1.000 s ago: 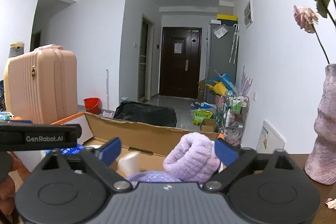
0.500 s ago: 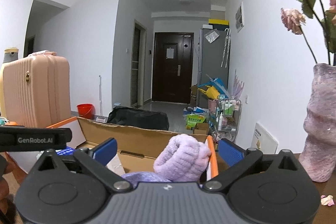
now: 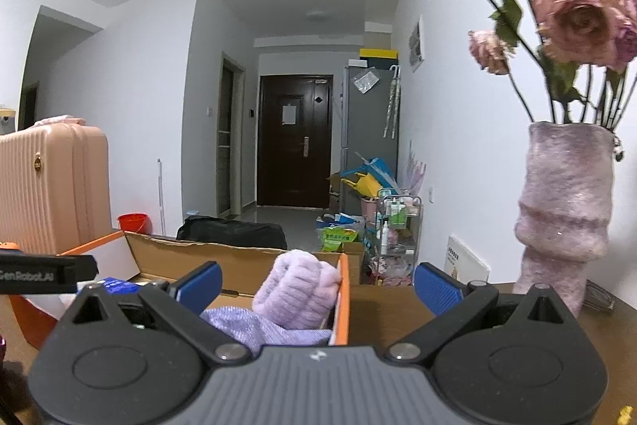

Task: Organize soft objects
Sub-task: 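Open the left gripper over the box while the right gripper releases the sponge block inside, then withdraw both grippers from the box toward the pink scrunchie and alpaca plush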

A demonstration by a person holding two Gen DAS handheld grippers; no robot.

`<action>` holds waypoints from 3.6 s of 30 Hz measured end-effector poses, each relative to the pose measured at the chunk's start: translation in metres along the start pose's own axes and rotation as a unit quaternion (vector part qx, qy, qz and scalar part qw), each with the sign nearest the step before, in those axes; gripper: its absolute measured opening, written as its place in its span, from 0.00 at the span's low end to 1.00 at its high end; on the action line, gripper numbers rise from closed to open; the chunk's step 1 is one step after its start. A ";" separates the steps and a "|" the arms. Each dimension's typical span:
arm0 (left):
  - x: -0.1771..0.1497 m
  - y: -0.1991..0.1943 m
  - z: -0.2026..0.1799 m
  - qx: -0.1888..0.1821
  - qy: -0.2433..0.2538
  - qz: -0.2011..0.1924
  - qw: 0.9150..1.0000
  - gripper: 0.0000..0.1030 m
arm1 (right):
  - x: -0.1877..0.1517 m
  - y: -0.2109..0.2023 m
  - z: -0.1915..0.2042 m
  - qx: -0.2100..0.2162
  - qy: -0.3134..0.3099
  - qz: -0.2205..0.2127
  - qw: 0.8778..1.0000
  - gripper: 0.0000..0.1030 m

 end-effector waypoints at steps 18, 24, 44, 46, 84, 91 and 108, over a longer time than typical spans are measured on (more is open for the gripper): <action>-0.022 -0.067 0.028 -0.018 0.020 -0.012 1.000 1.00 | -0.015 -0.080 0.003 -0.052 0.037 0.006 0.998 1.00; -0.027 -0.088 0.045 -0.019 0.017 -0.010 1.000 1.00 | -0.019 -0.106 0.001 -0.076 0.052 0.008 0.996 1.00; -0.048 -0.152 0.100 -0.018 0.023 -0.003 1.000 1.00 | -0.035 -0.198 0.030 -0.108 0.053 0.001 0.993 1.00; -0.050 -0.158 0.106 -0.018 0.024 -0.002 1.000 1.00 | -0.036 -0.205 0.034 -0.106 0.052 0.003 0.993 1.00; -0.065 -0.167 0.176 -0.060 0.035 0.060 0.996 1.00 | -0.080 -0.141 0.102 -0.046 0.065 0.211 0.974 0.54; -0.066 -0.164 0.177 -0.065 0.031 0.070 0.995 1.00 | -0.076 -0.143 0.103 -0.037 0.064 0.185 0.980 0.52; -0.060 -0.138 0.181 -0.038 0.016 0.071 0.997 1.00 | -0.059 -0.130 0.088 -0.049 0.035 0.131 0.989 0.52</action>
Point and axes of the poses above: each gripper's, at about its wrist camera, not at the fingertips, and y roughly the way its jaws point, z to its left, x to its top, the point moved 3 cm from there along y, roughly the way its jaws point, and after that the axes turned 8 degrees about x, right-handed, at the moved point
